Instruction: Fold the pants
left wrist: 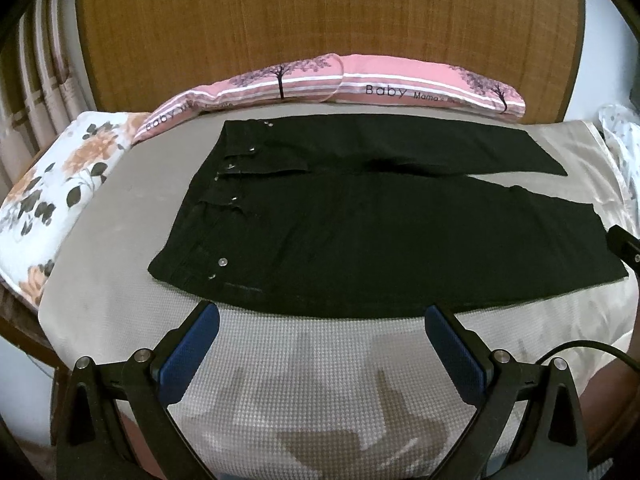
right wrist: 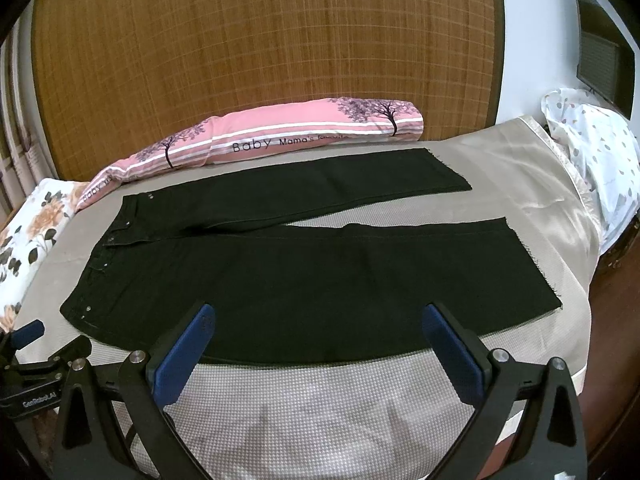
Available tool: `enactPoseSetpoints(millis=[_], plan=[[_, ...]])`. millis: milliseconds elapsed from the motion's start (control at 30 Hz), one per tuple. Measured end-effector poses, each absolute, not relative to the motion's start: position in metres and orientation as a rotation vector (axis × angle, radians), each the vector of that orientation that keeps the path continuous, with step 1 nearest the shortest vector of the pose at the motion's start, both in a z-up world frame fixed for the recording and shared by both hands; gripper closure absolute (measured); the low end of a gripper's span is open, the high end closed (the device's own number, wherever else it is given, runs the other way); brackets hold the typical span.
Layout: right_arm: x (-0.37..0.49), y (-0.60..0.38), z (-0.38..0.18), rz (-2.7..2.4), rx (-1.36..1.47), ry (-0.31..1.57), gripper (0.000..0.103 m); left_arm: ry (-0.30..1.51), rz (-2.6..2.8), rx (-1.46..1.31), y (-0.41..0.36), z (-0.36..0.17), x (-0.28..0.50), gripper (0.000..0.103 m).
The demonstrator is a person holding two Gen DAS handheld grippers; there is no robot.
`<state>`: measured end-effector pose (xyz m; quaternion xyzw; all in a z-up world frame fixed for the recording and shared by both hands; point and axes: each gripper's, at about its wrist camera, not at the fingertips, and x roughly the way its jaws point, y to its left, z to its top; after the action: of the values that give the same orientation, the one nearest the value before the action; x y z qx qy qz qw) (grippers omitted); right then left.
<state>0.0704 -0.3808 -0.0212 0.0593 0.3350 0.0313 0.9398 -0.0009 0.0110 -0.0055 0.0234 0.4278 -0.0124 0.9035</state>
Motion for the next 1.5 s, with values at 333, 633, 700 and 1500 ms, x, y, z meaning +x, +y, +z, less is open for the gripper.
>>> enactPoseSetpoints(millis=[333,633,700,1500], plan=[[0.069,-0.38,-0.022,0.071,0.124,0.68,0.0,0.904,-0.001,0.046,0.013,-0.008,0.0,0.001],[0.068,-0.367,-0.027,0.075,0.102,0.683,0.0,0.93,0.016,0.042,0.015,-0.013,0.0,0.001],[0.067,-0.366,-0.028,0.077,0.102,0.684,0.0,0.932,0.015,0.039,0.016,-0.013,0.001,0.001],[0.068,-0.363,-0.029,0.065,0.092,0.686,0.0,0.944,0.018,0.038,0.019,-0.017,0.0,0.001]])
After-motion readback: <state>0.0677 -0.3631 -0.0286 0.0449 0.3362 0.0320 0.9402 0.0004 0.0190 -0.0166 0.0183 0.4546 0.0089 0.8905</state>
